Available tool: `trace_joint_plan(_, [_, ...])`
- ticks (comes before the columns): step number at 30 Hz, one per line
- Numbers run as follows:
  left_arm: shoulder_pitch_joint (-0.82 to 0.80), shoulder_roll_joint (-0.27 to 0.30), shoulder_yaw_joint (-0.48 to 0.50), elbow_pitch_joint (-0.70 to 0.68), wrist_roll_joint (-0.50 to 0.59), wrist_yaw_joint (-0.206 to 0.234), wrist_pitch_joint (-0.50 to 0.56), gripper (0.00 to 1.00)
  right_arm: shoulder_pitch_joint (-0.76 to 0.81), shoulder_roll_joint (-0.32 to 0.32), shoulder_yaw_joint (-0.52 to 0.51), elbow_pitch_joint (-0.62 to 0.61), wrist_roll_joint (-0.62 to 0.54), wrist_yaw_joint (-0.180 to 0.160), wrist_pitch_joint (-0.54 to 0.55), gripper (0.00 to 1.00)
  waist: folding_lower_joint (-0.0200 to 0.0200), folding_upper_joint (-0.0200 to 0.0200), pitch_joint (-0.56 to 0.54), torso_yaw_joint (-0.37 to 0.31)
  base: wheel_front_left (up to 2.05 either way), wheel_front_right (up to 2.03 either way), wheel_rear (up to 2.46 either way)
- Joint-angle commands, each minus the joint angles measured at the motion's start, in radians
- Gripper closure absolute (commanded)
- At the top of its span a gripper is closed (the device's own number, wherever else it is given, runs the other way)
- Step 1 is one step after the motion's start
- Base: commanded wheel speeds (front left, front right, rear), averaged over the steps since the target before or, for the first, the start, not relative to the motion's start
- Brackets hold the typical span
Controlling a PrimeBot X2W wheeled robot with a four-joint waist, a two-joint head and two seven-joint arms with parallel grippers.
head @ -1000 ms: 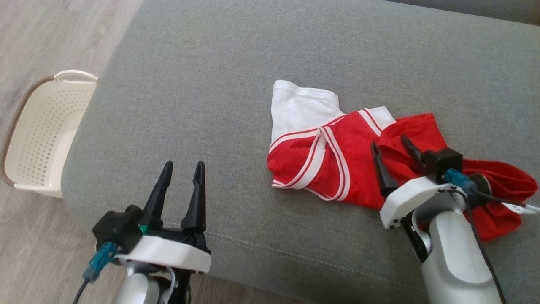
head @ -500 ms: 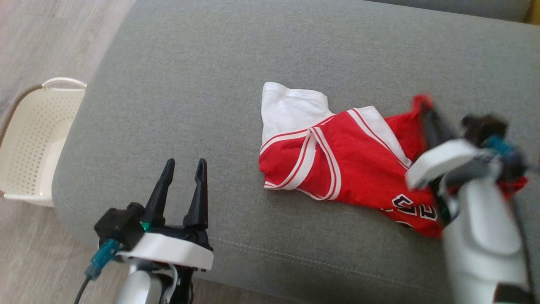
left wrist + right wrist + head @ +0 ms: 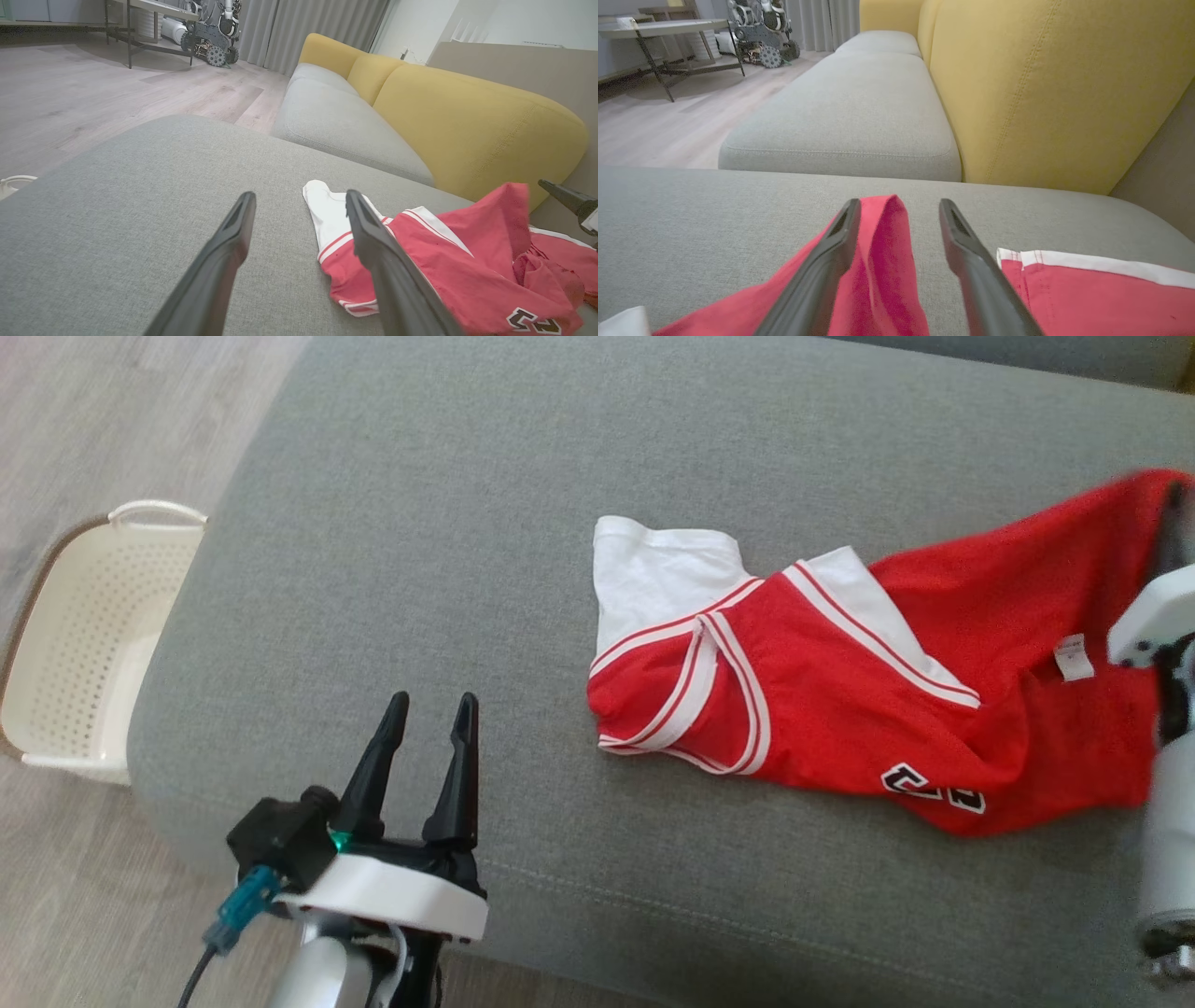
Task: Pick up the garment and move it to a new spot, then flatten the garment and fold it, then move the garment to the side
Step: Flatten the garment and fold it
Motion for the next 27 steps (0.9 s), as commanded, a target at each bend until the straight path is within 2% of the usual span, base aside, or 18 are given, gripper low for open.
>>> trace_joint_plan(1, [-0.037,0.000,0.032,-0.030,-0.004,0.002,-0.012,0.00,-0.036,0.013,0.023,-0.028,-0.009,0.006,-0.019,0.00,0.0000,0.0000,-0.005,-0.004,0.00,0.00,0.00])
trace_joint_plan(6, [-0.041,0.000,0.040,-0.037,0.003,0.004,-0.012,0.00,-0.026,0.084,0.056,0.004,-0.007,0.006,-0.109,0.00,0.0000,0.0000,-0.027,-0.039,0.00,0.00,0.00])
trace_joint_plan(12, [-0.042,0.000,0.051,-0.040,0.012,0.008,-0.012,0.00,0.046,0.139,0.192,-0.046,0.091,0.006,-0.199,0.00,0.0000,0.0000,-0.080,-0.104,0.00,0.00,0.00])
trace_joint_plan(18, [-0.032,0.000,0.047,-0.026,0.010,0.026,-0.012,0.00,0.239,0.155,0.359,-0.264,0.254,0.006,-0.224,0.00,0.0000,0.0000,-0.136,-0.185,0.00,0.00,0.00])
trace_joint_plan(21, [-0.030,0.000,0.041,-0.013,0.000,0.046,-0.012,0.00,0.364,0.156,0.402,-0.401,0.334,0.006,-0.226,0.00,0.0000,0.0000,-0.157,-0.218,0.00,0.00,0.00])
trace_joint_plan(23, [-0.032,0.000,0.042,-0.019,-0.020,0.055,-0.012,0.00,0.441,0.156,0.424,-0.490,0.366,0.006,-0.227,0.00,0.0000,0.0000,-0.163,-0.239,0.00,0.00,0.00])
trace_joint_plan(27, [-0.020,0.000,0.046,-0.028,-0.024,0.045,-0.012,0.00,0.563,0.156,0.456,-0.624,0.374,0.006,-0.214,0.00,0.0000,0.0000,-0.168,-0.273,0.00,0.00,0.00])
